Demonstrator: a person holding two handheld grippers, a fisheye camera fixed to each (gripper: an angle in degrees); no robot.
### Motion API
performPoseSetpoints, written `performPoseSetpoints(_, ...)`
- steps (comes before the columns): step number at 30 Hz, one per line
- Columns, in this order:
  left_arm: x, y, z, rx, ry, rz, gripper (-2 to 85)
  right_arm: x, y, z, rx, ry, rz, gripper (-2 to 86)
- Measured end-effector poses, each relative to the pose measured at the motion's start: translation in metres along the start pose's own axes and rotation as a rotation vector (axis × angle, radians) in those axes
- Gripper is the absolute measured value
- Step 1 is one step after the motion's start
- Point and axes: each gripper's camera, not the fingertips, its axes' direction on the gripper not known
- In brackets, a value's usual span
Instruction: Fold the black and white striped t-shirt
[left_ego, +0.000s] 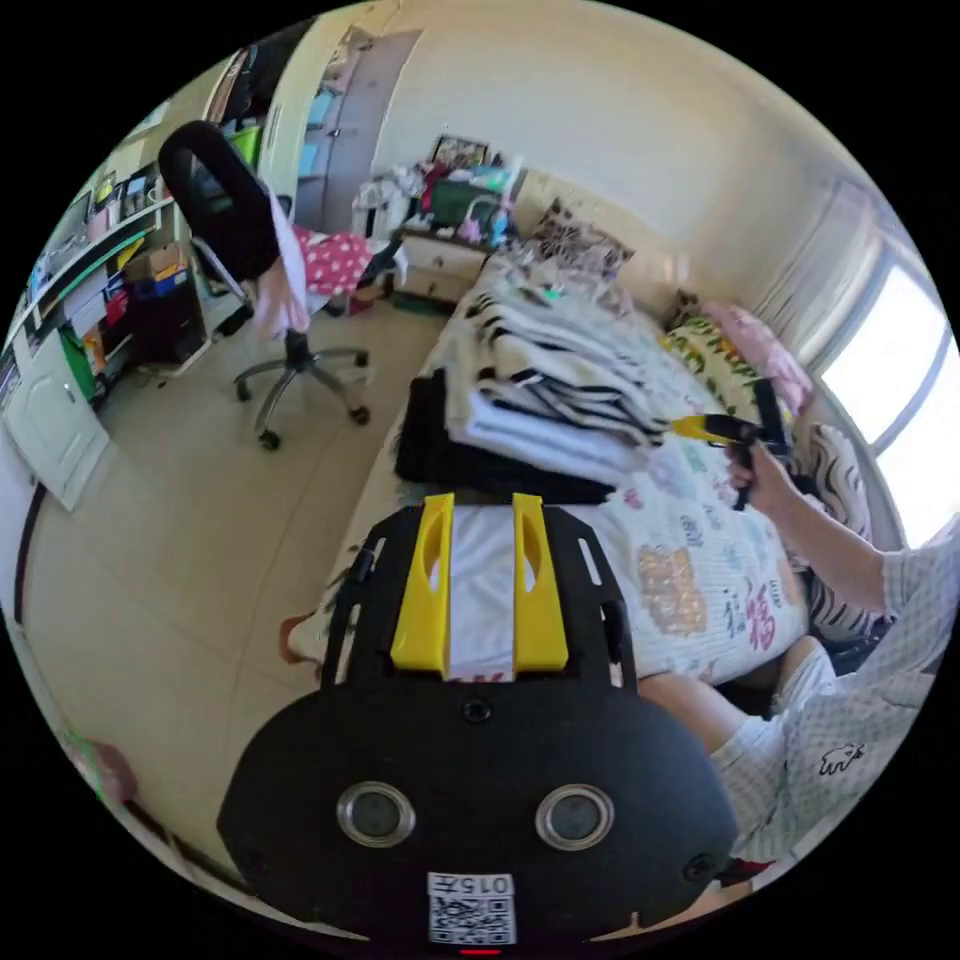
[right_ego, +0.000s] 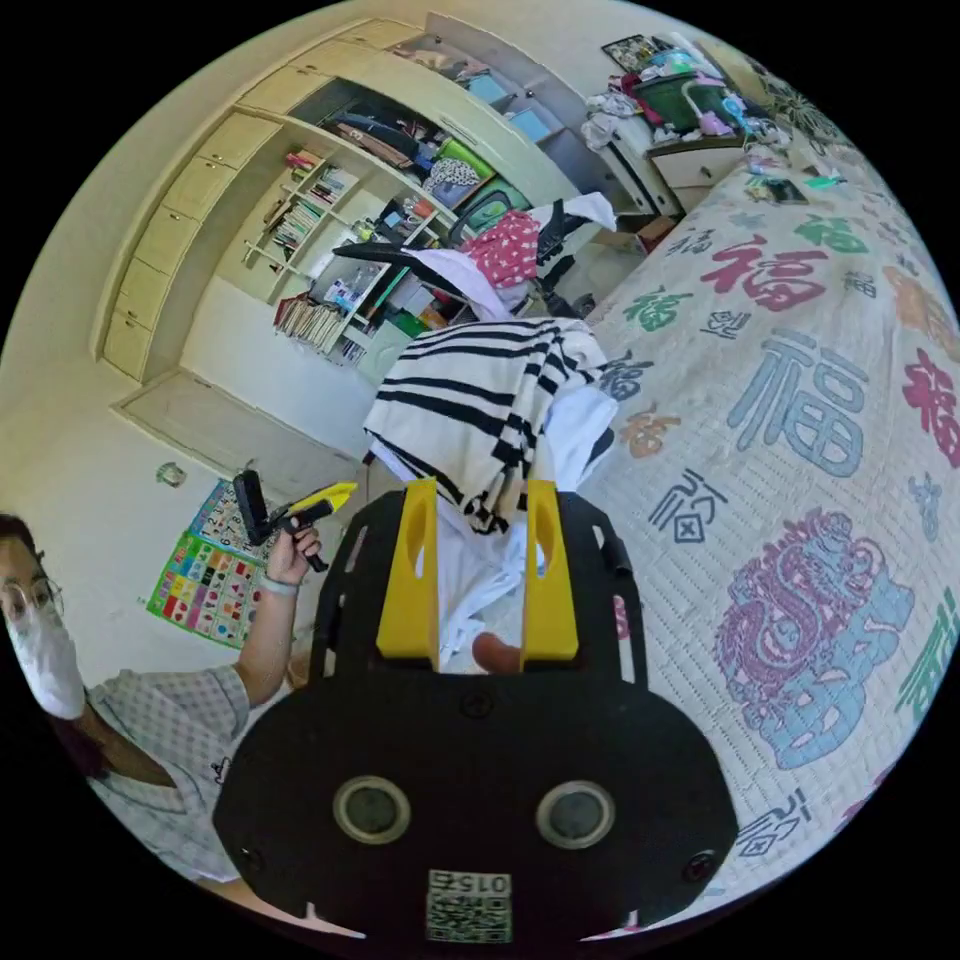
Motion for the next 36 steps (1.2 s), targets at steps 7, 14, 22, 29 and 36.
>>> performPoseSetpoints(7, 0.066, 0.051, 0.009, 0.092, 0.251, -0.044, 10.3, -0.023, -0.020, 0.054, -0.105, -0.188, 0.114, 2.3)
performPoseSetpoints(14, 0.124, 0.097, -0.013, 0.211, 0.166, -0.114, 17.4, -0.119, 0.024, -0.047, 0.124, -0.413, -0.163, 0.8)
performPoseSetpoints(22, 0.254, 0.119, -0.036, 0.313, 0.358, 0.089, 0.8, -0.230, 0.130, -0.180, 0.213, -0.398, -0.379, 0.8)
performPoseSetpoints(29, 0.355, 0.137, -0.039, 0.258, 0.633, 0.261, -0.8, -0.274, 0.263, -0.298, 0.333, -0.288, -0.360, 1.6)
performPoseSetpoints(36, 0.397, 0.121, -0.038, 0.225, 0.748, 0.342, -0.9, -0.274, 0.387, -0.366, 0.434, 0.126, -0.078, 3.0)
